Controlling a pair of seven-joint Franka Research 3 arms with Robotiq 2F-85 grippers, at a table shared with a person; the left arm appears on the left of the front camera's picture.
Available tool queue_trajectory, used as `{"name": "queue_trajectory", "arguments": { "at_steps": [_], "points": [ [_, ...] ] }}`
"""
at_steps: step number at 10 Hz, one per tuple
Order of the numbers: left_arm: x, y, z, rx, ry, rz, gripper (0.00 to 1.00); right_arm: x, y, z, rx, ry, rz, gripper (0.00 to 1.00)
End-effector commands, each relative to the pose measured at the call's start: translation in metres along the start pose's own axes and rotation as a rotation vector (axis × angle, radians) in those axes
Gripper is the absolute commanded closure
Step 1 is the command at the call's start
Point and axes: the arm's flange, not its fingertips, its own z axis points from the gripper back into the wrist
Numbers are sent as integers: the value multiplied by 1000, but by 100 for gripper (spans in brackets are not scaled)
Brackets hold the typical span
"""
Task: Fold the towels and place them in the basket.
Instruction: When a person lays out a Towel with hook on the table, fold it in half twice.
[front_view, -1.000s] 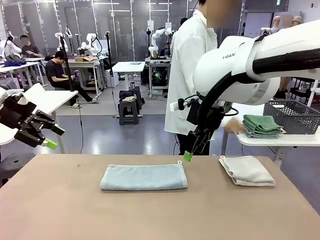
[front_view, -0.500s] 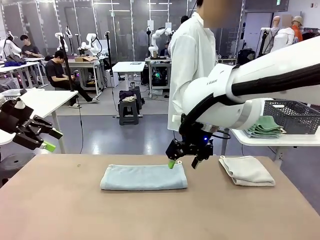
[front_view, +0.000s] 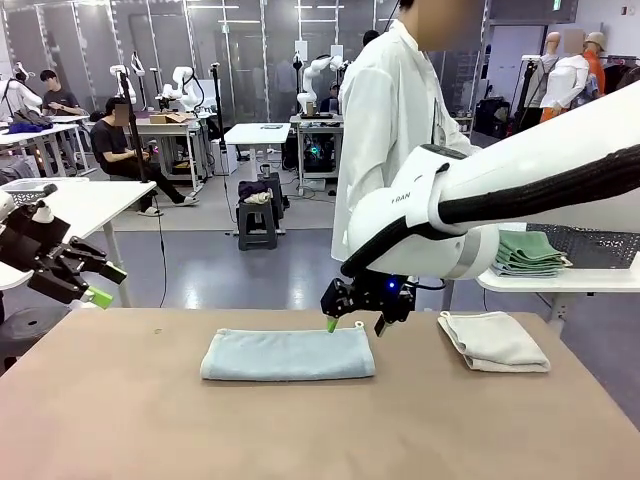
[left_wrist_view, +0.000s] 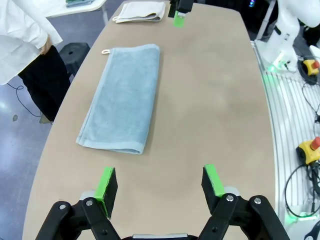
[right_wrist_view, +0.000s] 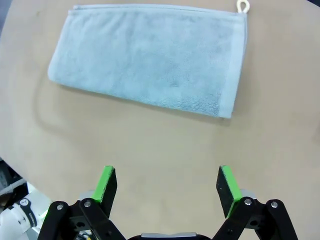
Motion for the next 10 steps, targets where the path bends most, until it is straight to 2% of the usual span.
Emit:
{"name": "queue_trajectory", "arguments": {
  "at_steps": [1, 5, 10],
  "points": [
    [2, 6, 6, -23, -27, -9, 14, -1, 1, 5, 27, -5, 8, 0],
    [0, 1, 1, -5, -3, 2, 14, 1, 2, 2, 2, -4, 0, 0],
    [0, 1, 1, -5, -3, 2, 14, 57, -15, -61, -94, 19, -81, 0]
  ]
}}
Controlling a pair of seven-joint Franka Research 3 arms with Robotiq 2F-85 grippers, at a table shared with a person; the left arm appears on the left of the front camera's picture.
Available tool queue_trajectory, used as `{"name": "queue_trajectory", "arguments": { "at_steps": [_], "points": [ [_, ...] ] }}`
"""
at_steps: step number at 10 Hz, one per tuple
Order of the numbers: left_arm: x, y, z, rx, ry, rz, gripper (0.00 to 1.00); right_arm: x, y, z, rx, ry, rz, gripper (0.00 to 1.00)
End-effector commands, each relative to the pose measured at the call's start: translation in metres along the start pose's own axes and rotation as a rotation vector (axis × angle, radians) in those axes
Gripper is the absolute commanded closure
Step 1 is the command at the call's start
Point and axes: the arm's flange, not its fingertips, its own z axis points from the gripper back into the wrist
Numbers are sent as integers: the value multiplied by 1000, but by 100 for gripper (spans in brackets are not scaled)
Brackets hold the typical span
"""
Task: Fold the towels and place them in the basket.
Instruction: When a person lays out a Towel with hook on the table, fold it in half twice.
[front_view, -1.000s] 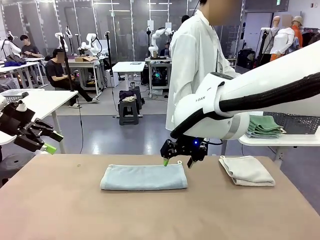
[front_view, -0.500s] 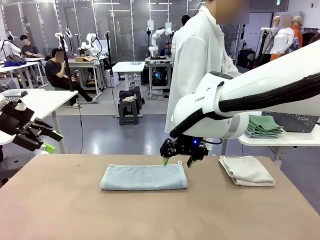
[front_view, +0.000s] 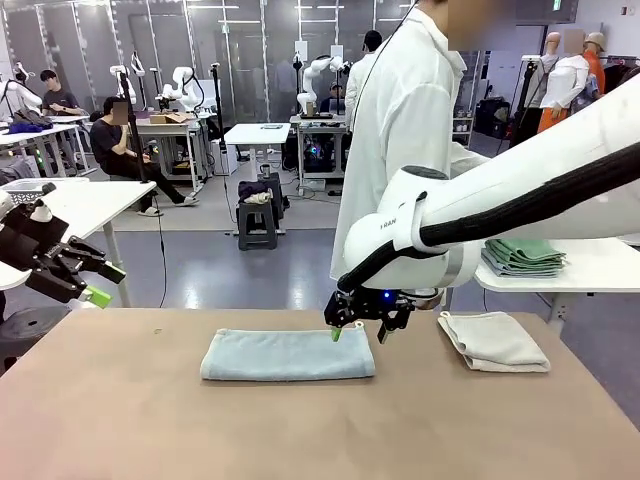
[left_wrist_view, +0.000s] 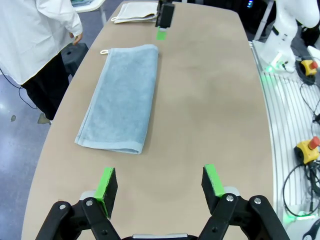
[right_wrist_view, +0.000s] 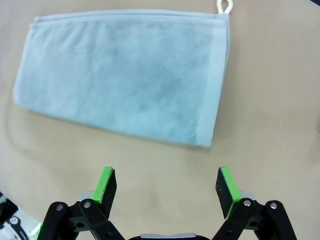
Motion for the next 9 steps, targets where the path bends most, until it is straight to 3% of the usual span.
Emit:
{"name": "queue_trajectory", "arguments": {
  "at_steps": [1, 4, 9],
  "points": [
    [-1, 0, -1, 4, -2, 0, 14, 33, 3, -18, -57, -29, -62, 0],
    [-1, 0, -1, 4, -2, 0, 14, 59, -13, -51, -75, -27, -122, 0],
    [-1, 0, -1, 4, -2, 0, 14, 67, -17, -71, -69, 13, -170, 0]
  ]
}}
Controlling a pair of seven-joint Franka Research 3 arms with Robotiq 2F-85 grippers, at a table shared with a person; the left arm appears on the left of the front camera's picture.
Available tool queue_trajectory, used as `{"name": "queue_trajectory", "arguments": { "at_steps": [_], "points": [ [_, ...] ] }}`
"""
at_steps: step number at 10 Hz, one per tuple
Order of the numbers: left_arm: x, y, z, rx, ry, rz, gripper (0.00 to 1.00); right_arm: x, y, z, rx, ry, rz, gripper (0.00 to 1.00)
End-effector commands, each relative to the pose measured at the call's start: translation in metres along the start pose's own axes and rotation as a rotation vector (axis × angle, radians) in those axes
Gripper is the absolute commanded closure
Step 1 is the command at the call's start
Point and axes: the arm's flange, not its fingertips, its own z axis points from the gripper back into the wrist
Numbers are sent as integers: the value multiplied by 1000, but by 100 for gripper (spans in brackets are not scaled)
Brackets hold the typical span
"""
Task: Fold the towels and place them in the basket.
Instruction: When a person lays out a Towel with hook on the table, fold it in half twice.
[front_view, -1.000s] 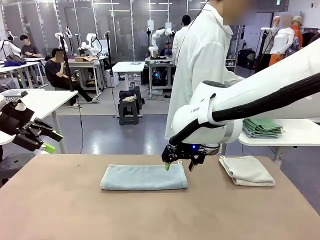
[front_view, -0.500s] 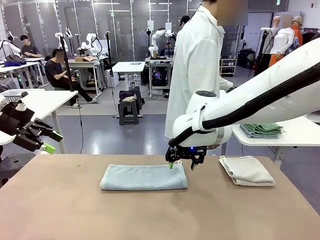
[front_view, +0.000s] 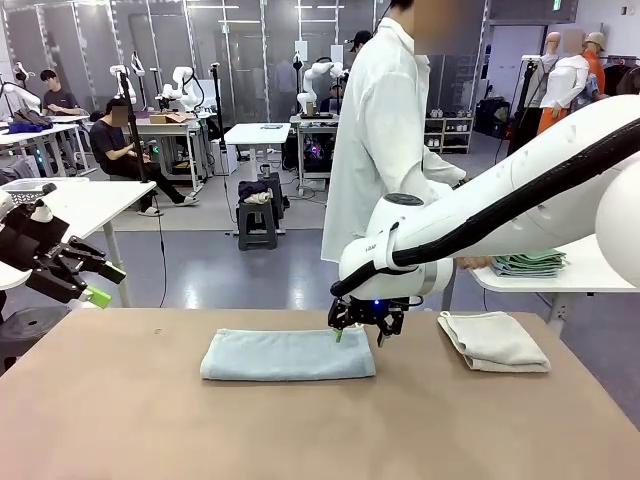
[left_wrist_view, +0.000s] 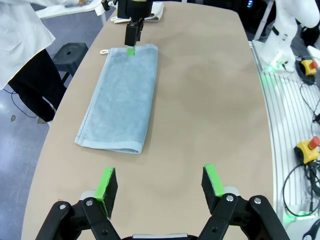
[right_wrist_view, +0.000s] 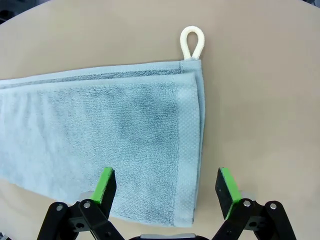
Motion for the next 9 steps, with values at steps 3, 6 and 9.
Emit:
{"name": "queue_trajectory", "arguments": {
  "at_steps": [3, 6, 9],
  "points": [
    [-1, 0, 0, 5, -3, 0, 14, 10, 4, -10, -45, 16, -39, 0],
    [-1, 0, 0, 5, -3, 0, 14, 12, 3, -16, -71, 26, -53, 5],
    [-1, 0, 0, 5, -3, 0, 14, 13, 3, -18, -91, 30, -55, 19]
  ]
}}
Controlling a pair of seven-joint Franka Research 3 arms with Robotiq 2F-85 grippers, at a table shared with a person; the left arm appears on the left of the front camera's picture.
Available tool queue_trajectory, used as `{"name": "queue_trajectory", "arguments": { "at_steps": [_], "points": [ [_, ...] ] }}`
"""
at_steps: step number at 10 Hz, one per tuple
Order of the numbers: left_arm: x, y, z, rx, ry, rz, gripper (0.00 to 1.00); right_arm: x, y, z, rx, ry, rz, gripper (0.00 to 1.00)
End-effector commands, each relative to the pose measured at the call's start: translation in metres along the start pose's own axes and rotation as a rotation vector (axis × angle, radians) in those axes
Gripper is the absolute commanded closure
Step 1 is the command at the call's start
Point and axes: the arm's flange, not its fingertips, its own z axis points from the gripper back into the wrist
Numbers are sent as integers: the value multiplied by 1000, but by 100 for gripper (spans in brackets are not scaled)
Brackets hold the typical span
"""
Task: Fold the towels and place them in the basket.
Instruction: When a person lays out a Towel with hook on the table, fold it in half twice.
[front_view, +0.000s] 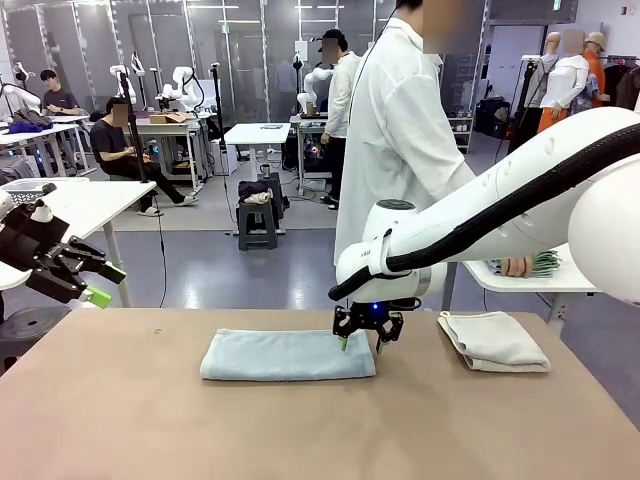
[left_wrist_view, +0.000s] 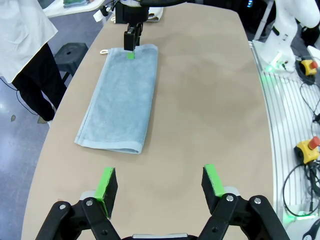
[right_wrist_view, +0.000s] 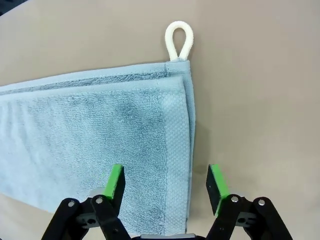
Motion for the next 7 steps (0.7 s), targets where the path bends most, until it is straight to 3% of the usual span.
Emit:
{"name": "queue_trajectory", "arguments": {
  "at_steps": [1, 2, 3, 6, 7],
  "points": [
    [-1, 0, 0, 5, -3, 0, 14, 6, 8, -1, -47, -5, -42, 19],
    [-1, 0, 0, 5, -3, 0, 14, 7, 9, -1, -49, 0, -34, 19],
    [-1, 0, 0, 5, -3, 0, 14, 7, 9, -1, -59, -5, -36, 38],
    [-1, 0, 0, 5, -3, 0, 14, 10, 10, -2, -58, 6, -42, 38],
    [-1, 0, 0, 5, -3, 0, 14, 10, 10, -2, -62, 8, -35, 48]
  ]
}}
